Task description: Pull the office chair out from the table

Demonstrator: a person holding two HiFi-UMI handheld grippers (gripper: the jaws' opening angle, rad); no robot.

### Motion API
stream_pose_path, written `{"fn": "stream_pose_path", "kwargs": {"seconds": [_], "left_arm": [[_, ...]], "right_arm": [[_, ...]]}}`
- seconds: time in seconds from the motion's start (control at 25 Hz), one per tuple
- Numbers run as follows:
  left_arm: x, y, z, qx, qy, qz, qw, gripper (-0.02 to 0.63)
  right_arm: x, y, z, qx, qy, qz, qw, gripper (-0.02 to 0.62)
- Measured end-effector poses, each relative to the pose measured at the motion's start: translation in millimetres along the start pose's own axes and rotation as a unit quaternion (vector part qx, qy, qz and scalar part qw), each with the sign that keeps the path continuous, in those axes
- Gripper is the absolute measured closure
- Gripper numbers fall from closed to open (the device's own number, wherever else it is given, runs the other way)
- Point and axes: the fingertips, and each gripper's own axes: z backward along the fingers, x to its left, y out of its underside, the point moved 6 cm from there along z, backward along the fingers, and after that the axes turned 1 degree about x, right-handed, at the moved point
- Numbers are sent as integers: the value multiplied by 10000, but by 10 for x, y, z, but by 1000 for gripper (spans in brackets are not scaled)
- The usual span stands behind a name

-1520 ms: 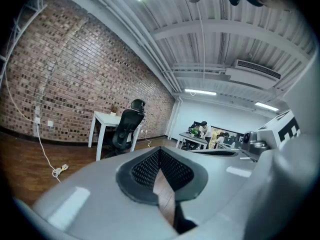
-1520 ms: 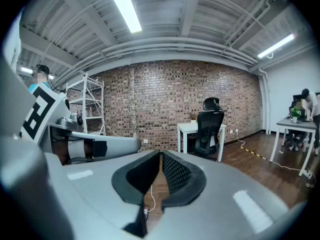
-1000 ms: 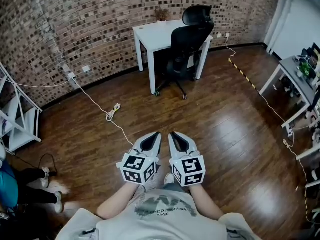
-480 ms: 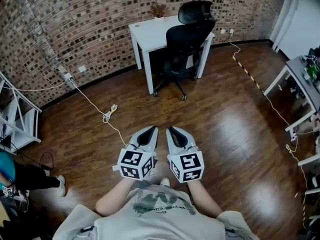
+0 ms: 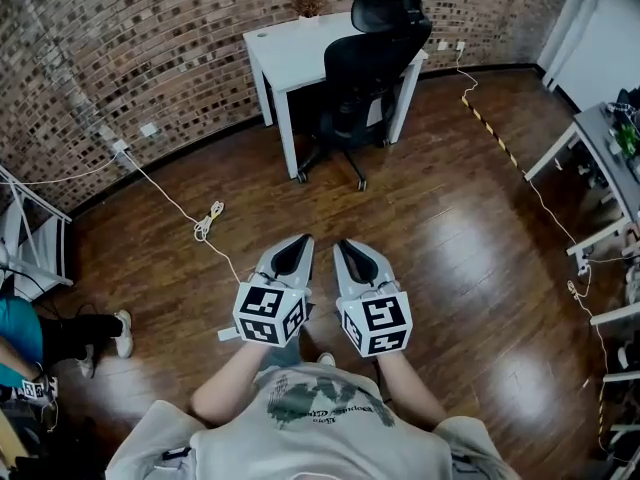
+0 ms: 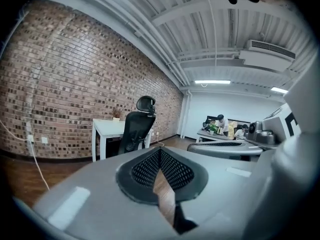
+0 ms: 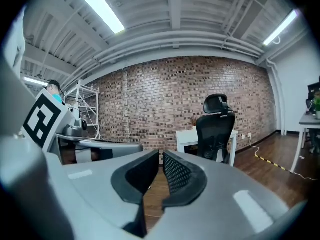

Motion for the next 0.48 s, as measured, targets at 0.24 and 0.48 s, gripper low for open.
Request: {"fn": "stream_pose_path", "kwargs": {"seconds": [0.24, 0.48], "left_arm": [[575, -207, -408, -135, 81, 51, 9999, 591], [1335, -520, -838, -158, 292, 206, 9992, 591]], "right_arm": [[-28, -154, -721, 43, 58, 16, 10000, 586], [9, -400, -1540, 103, 257, 30, 9996, 572]]}}
